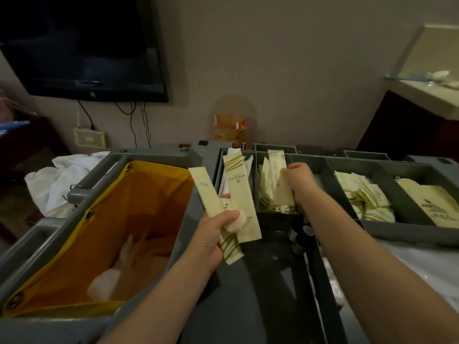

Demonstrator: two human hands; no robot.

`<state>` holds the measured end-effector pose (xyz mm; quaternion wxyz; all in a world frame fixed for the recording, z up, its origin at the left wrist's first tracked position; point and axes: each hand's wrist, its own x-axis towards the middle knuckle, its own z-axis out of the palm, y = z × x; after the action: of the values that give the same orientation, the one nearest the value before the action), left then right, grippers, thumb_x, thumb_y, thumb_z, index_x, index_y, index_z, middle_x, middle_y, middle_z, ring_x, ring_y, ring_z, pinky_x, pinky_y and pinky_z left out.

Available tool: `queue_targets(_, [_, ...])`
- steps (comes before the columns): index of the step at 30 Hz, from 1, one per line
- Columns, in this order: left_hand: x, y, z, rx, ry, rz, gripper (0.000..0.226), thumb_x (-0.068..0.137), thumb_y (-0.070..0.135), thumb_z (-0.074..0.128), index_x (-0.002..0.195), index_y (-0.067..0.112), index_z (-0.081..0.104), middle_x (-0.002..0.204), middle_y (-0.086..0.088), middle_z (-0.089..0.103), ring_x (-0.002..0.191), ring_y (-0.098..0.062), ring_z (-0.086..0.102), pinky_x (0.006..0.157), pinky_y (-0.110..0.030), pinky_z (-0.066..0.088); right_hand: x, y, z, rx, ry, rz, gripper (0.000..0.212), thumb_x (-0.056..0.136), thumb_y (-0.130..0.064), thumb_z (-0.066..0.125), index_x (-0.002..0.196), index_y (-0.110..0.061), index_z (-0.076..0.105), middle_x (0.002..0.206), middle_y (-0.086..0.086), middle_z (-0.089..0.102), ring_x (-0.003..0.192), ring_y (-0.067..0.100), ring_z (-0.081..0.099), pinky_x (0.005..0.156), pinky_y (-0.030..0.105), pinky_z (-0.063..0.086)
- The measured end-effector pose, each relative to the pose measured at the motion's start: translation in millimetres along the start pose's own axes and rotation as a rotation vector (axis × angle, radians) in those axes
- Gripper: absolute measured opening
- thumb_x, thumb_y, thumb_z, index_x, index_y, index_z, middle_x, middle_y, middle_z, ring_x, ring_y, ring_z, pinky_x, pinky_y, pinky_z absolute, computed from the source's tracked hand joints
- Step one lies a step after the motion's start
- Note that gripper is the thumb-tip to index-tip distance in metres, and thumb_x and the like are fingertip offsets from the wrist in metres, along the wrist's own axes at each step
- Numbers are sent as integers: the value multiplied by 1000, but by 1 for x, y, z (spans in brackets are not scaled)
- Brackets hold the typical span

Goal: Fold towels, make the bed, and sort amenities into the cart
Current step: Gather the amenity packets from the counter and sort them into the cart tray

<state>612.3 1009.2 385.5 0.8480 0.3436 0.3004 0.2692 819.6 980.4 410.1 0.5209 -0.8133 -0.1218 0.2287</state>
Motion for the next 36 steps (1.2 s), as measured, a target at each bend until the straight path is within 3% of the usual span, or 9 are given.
queue_targets(4, [-1, 1, 2, 7, -8, 2, 35, 85, -7, 56, 110, 17, 56, 100, -11, 65, 93, -28, 63, 80, -48, 53, 17, 14, 9, -27, -52, 33, 32, 97, -13, 50, 128, -19, 43, 127, 10, 50, 105, 25, 54, 57, 27, 46])
queue_targets(9, [-2, 0, 3, 31, -21, 18, 34, 84, -7, 58, 108, 17, 58, 96, -9, 67, 92, -26, 63, 78, -45, 54, -6, 25, 10, -71, 184, -266, 52, 96, -18, 53, 143, -19, 31, 146, 7, 32, 120, 22, 49, 91, 33, 47])
queue_targets(12, [-1, -1, 2, 45, -35, 16, 36, 83, -6, 59, 109, 18, 58, 96, -8, 68, 90, -24, 65, 68, -40, 57, -39, 30, 12, -14, 108, -403, 40, 97, -28, 50, 136, -20, 41, 133, 1, 46, 111, 12, 51, 82, 22, 46])
queue_targets(16, [-1, -4, 2, 79, -72, 6, 36, 82, -8, 59, 112, 13, 59, 90, -8, 73, 85, -23, 69, 64, -34, 60, -80, 36, 19, -4, -277, -283, 26, 96, -37, 50, 118, -24, 54, 105, -10, 59, 93, 6, 57, 75, 24, 50])
queue_targets(18, [-1, -5, 2, 105, -95, 22, 36, 82, -9, 57, 112, 11, 60, 90, -9, 74, 84, -23, 71, 69, -34, 60, -92, 41, 25, -10, -334, -280, 19, 94, -33, 55, 111, -26, 56, 98, -17, 57, 88, -1, 54, 70, 20, 48])
queue_targets(23, [0, -5, 4, 92, -52, 25, 32, 82, -9, 56, 105, 13, 61, 96, -13, 70, 92, -29, 66, 75, -42, 56, -96, 47, 28, 81, -320, -254, 14, 94, -28, 56, 108, -28, 57, 108, -13, 61, 98, 7, 58, 75, 25, 51])
queue_targets(26, [2, -3, 2, 94, -4, 20, 30, 83, -8, 57, 107, 10, 60, 92, -12, 68, 85, -26, 66, 62, -34, 58, -90, 45, 22, 179, -243, -182, 6, 96, -27, 52, 100, -29, 56, 108, -5, 63, 99, 13, 62, 75, 30, 54])
queue_targets(30, [4, -2, -1, 90, 40, -21, 27, 82, -5, 61, 107, 4, 58, 90, -13, 69, 86, -27, 67, 67, -35, 57, -82, 41, 12, 287, -215, -23, 14, 98, -25, 48, 112, -24, 51, 103, 0, 62, 85, 13, 65, 59, 26, 49])
queue_targets(36, [0, -3, 2, 140, 24, 6, 22, 83, -3, 61, 102, 8, 59, 86, -9, 68, 81, -21, 67, 59, -30, 57, -43, 20, -2, 318, -153, 45, 36, 99, -16, 46, 135, -17, 46, 99, 0, 58, 87, 17, 61, 73, 35, 51])
